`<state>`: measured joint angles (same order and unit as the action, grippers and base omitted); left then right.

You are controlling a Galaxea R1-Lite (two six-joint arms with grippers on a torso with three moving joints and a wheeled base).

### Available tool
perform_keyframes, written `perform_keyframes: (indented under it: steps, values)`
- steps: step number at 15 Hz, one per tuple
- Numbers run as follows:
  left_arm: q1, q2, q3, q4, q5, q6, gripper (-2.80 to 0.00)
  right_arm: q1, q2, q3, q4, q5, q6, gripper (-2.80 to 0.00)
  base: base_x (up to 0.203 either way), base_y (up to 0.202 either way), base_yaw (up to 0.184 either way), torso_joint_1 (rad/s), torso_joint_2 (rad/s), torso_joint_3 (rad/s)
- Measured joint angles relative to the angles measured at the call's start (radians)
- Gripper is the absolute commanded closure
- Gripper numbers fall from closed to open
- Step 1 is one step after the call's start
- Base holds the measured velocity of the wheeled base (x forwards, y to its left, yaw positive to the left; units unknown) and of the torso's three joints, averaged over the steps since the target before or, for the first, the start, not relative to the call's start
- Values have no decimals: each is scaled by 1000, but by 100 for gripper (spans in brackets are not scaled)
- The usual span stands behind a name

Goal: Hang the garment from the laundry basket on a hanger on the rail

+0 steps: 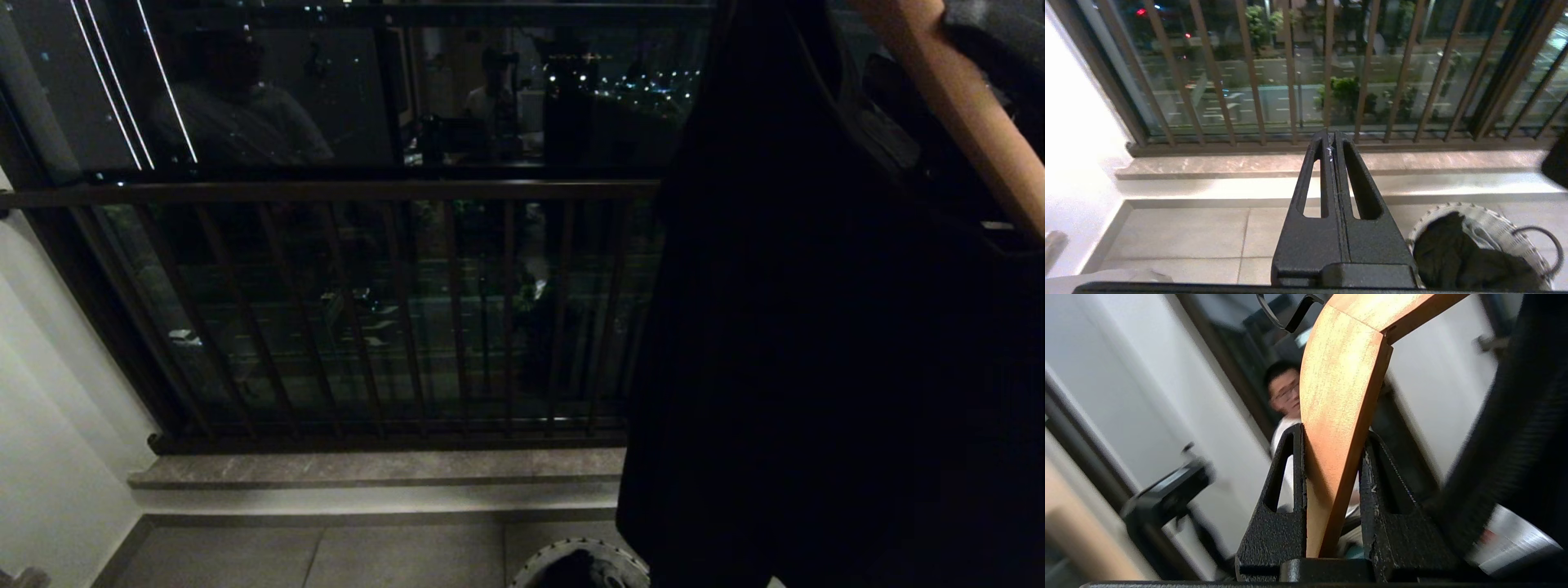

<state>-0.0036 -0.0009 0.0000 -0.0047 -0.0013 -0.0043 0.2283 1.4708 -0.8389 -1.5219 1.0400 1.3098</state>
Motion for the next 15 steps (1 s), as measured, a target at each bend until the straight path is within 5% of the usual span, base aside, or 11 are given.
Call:
perform_keyframes:
  steps: [15]
  values:
    - [0, 0, 0, 0, 0, 0, 0, -7, 162, -149, 1, 2, 3, 0, 0, 0, 0, 0, 0, 0]
